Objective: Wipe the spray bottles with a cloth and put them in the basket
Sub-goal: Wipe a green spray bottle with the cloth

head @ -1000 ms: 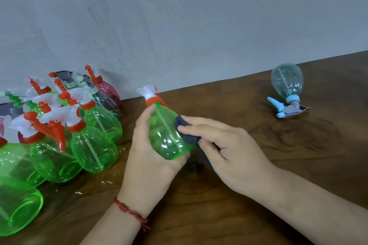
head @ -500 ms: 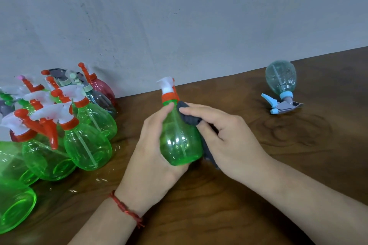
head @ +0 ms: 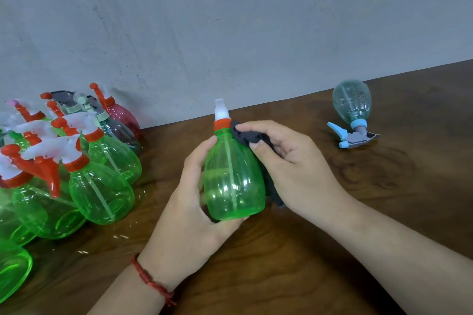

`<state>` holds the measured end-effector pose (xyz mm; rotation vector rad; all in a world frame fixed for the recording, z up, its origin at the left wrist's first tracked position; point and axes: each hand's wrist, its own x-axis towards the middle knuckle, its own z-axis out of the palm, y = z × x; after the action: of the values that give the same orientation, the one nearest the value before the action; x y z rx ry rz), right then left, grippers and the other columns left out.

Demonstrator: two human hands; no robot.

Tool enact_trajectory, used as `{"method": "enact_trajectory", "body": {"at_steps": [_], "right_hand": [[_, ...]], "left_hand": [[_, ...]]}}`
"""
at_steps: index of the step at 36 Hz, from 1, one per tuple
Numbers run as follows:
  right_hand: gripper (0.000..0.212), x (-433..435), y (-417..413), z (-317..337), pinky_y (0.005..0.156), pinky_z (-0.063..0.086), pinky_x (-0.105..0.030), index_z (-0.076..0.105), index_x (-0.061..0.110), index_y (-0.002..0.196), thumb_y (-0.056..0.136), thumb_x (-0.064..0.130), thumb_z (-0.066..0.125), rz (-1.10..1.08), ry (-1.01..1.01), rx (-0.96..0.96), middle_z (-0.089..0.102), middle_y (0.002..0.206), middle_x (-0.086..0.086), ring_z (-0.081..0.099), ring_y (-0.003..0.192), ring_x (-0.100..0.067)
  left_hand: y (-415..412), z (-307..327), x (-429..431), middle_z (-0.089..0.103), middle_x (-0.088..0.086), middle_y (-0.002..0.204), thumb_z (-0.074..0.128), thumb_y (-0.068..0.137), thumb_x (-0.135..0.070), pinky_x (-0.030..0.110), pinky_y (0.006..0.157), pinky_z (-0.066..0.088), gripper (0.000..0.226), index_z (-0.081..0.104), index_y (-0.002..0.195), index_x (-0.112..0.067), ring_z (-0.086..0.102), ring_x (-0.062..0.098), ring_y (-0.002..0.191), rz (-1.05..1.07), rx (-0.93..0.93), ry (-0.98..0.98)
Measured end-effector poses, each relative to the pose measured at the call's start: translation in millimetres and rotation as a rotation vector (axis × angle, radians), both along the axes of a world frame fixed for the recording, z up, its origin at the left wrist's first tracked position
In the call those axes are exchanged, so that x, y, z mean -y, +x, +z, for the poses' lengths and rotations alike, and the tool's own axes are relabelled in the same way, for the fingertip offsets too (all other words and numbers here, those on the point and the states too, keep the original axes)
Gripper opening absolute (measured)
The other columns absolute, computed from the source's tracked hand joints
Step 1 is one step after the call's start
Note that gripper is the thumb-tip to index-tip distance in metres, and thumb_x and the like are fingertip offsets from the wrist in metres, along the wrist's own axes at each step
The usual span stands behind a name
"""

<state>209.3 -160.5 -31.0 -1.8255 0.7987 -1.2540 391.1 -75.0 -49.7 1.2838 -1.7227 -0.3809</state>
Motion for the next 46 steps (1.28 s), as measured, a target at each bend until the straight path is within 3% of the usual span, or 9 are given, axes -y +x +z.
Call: {"method": "enact_trajectory", "body": {"at_steps": [4, 10, 17, 21, 25, 29, 35, 41, 46], "right_hand": [[0.035, -0.3, 0.7, -1.1, 0.105, 0.055, -0.03, 0.073, 0.028, 0.129, 0.107, 0.007, 0.055, 0.006, -0.011, -0.004, 0.074, 0.119, 0.021, 0.067, 0.119, -0.002], [0.036, -1.3, 1.0, -4.3, 0.105, 0.055, -0.032, 0.072, 0.028, 0.131, 0.108, 0.007, 0.053, 0.033, -0.01, -0.021, 0.073, 0.124, 0.02, 0.066, 0.122, -0.004], [0.04, -4.5, 3.2, -6.7, 0.117, 0.043, -0.025, 0.07, 0.025, 0.137, 0.108, 0.004, 0.051, 0.072, -0.022, -0.016, 0.065, 0.141, 0.02, 0.054, 0.136, 0.006], [0.045, -10.6, 7.8, -10.7, 0.118, 0.039, -0.02, 0.067, 0.02, 0.141, 0.107, -0.003, 0.05, 0.075, -0.147, -0.098, 0.057, 0.152, 0.012, 0.048, 0.141, 0.006], [0.047, -15.6, 10.2, -12.6, 0.12, 0.043, -0.028, 0.068, 0.022, 0.141, 0.106, -0.005, 0.05, 0.084, -0.226, -0.174, 0.056, 0.154, 0.011, 0.047, 0.144, 0.001], [0.049, -23.3, 10.3, -13.1, 0.121, 0.037, -0.022, 0.066, 0.029, 0.143, 0.106, 0.002, 0.049, 0.108, -0.297, -0.278, 0.053, 0.155, 0.017, 0.044, 0.145, 0.005], [0.048, -28.1, 12.5, -11.3, 0.121, 0.033, -0.018, 0.061, 0.034, 0.147, 0.109, 0.01, 0.046, 0.131, -0.314, -0.367, 0.047, 0.158, 0.022, 0.039, 0.147, 0.007], [0.049, -20.7, 11.2, -10.5, 0.118, 0.036, -0.015, 0.066, 0.024, 0.143, 0.105, -0.003, 0.049, 0.066, -0.311, -0.238, 0.054, 0.155, 0.014, 0.045, 0.143, 0.008], [0.05, -13.1, 6.6, -3.4, 0.114, 0.049, -0.031, 0.073, 0.031, 0.132, 0.106, -0.003, 0.048, 0.026, -0.006, -0.06, 0.069, 0.134, 0.022, 0.062, 0.128, 0.002]], "left_hand": [[3.7, -1.8, 2.4, 0.039, -0.023, 0.161, 0.096, 0.076, -0.019, 0.03, 0.12, 0.042, 0.113, 0.028, 0.166, -0.032, 0.049, 0.012, 0.148, 0.01, 0.093, -0.015], [0.4, -1.9, -1.1, 0.038, -0.032, 0.159, 0.097, 0.067, -0.04, 0.017, 0.117, 0.04, 0.12, 0.027, 0.165, -0.041, 0.046, 0.003, 0.147, -0.017, 0.052, 0.03], [7.6, -3.9, 10.2, 0.041, 0.002, 0.162, 0.094, 0.079, -0.019, 0.026, 0.125, 0.034, 0.105, 0.033, 0.164, -0.011, 0.04, 0.014, 0.153, 0.049, 0.279, -0.134], [12.0, -3.8, 11.1, 0.043, 0.007, 0.16, 0.093, 0.081, -0.02, 0.036, 0.125, 0.037, 0.102, 0.034, 0.163, -0.008, 0.041, 0.018, 0.153, 0.106, 0.311, -0.166], [17.6, -2.5, 7.8, 0.049, -0.007, 0.156, 0.096, 0.075, -0.034, 0.025, 0.12, 0.042, 0.109, 0.035, 0.165, -0.024, 0.048, 0.011, 0.146, 0.262, 0.14, -0.125], [28.5, 0.5, 7.9, 0.059, -0.007, 0.148, 0.101, 0.066, -0.035, 0.042, 0.11, 0.054, 0.115, 0.035, 0.159, -0.046, 0.063, 0.017, 0.132, 0.332, -0.101, -0.037], [32.1, 3.1, 8.3, 0.065, -0.006, 0.142, 0.098, 0.068, -0.025, 0.042, 0.108, 0.056, 0.111, 0.036, 0.158, -0.046, 0.067, 0.014, 0.126, 0.338, -0.201, 0.003], [19.9, -1.3, 5.2, 0.048, -0.013, 0.154, 0.102, 0.067, -0.029, 0.025, 0.118, 0.043, 0.117, 0.036, 0.163, -0.033, 0.049, 0.008, 0.144, 0.232, 0.033, -0.034], [6.7, -0.3, 2.5, 0.045, -0.006, 0.156, 0.098, 0.074, -0.029, 0.018, 0.119, 0.037, 0.108, 0.038, 0.163, -0.023, 0.045, 0.01, 0.148, 0.112, 0.201, -0.087]]}}
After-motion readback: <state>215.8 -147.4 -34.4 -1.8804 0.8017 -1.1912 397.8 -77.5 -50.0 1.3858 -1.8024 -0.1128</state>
